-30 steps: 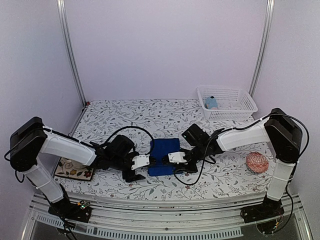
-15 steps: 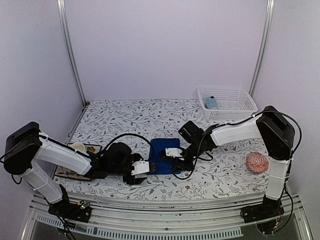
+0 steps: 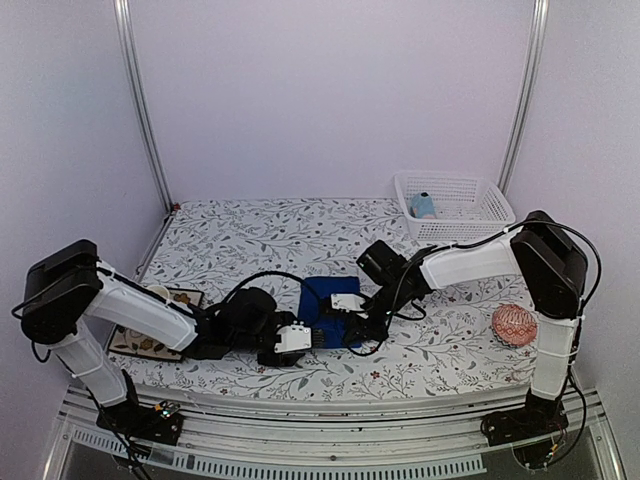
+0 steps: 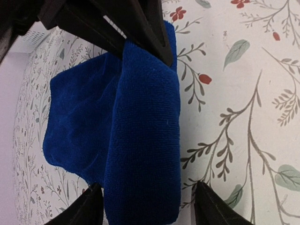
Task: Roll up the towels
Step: Roll the towel at the center of the board.
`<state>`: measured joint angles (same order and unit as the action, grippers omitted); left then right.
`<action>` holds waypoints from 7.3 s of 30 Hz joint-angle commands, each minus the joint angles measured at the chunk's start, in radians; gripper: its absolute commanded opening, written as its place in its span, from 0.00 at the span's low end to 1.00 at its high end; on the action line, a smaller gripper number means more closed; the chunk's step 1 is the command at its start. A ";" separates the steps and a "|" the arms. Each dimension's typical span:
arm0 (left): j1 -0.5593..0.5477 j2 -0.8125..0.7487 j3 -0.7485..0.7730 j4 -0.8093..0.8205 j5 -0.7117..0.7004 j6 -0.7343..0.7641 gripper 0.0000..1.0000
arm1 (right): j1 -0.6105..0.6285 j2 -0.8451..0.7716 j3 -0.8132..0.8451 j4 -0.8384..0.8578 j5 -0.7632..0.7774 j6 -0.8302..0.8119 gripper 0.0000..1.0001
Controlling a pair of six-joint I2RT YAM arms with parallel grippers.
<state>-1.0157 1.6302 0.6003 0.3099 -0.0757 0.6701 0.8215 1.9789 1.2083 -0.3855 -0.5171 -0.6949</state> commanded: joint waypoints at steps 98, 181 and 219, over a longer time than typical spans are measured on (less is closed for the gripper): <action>0.274 0.376 0.478 -0.742 0.770 -0.474 0.30 | 0.169 -0.185 -0.406 0.590 0.402 -0.343 0.15; -0.171 -0.050 -0.089 0.210 -0.281 0.039 0.68 | 0.036 0.137 0.112 -0.110 -0.051 -0.084 0.17; -0.043 0.079 0.108 -0.201 0.009 -0.044 0.05 | -0.016 -0.086 0.018 -0.045 0.065 -0.119 0.56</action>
<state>-1.0912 1.6909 0.6670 0.2470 -0.1703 0.6586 0.8268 1.9865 1.2678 -0.4522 -0.5304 -0.7887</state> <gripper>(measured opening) 0.147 0.541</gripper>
